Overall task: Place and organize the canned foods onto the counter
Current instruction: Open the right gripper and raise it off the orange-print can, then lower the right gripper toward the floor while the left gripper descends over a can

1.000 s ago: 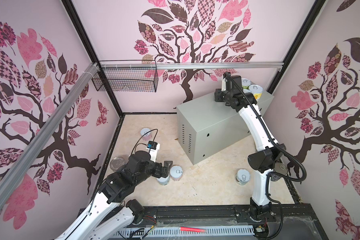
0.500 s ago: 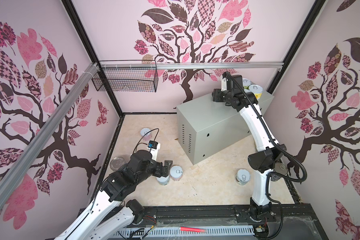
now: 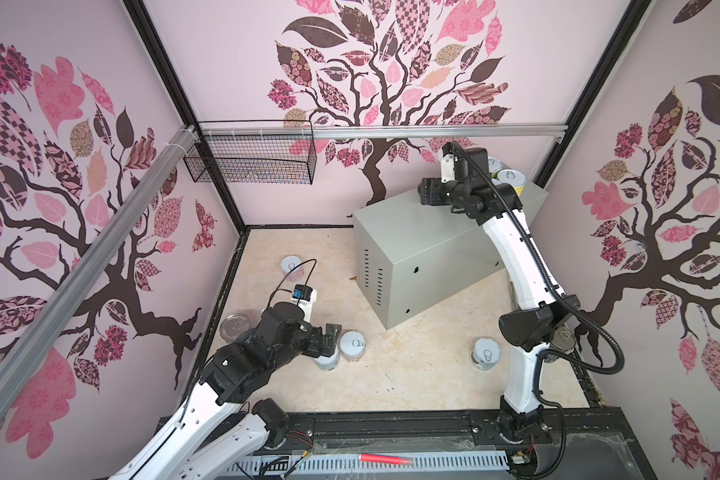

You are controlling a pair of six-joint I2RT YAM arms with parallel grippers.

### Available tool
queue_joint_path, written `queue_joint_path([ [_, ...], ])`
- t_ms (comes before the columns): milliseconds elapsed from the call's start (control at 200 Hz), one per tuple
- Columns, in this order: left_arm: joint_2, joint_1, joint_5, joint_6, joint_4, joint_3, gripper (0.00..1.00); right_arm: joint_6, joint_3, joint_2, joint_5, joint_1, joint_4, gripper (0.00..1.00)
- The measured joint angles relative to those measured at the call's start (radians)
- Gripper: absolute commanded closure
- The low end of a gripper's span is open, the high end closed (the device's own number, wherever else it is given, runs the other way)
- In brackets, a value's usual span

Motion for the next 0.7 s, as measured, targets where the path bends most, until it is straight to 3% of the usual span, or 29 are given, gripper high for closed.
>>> queue_joint_path([
  [380, 0.002, 0.000, -0.035, -0.080, -0.090, 0.019, 0.02, 0.005, -0.068, -0.192, -0.013, 0.056, -0.029, 0.11],
  [700, 0.011, 0.000, -0.059, -0.162, -0.131, 0.019, 0.02, 0.040, -0.479, -0.495, -0.048, 0.070, -0.003, 0.10],
])
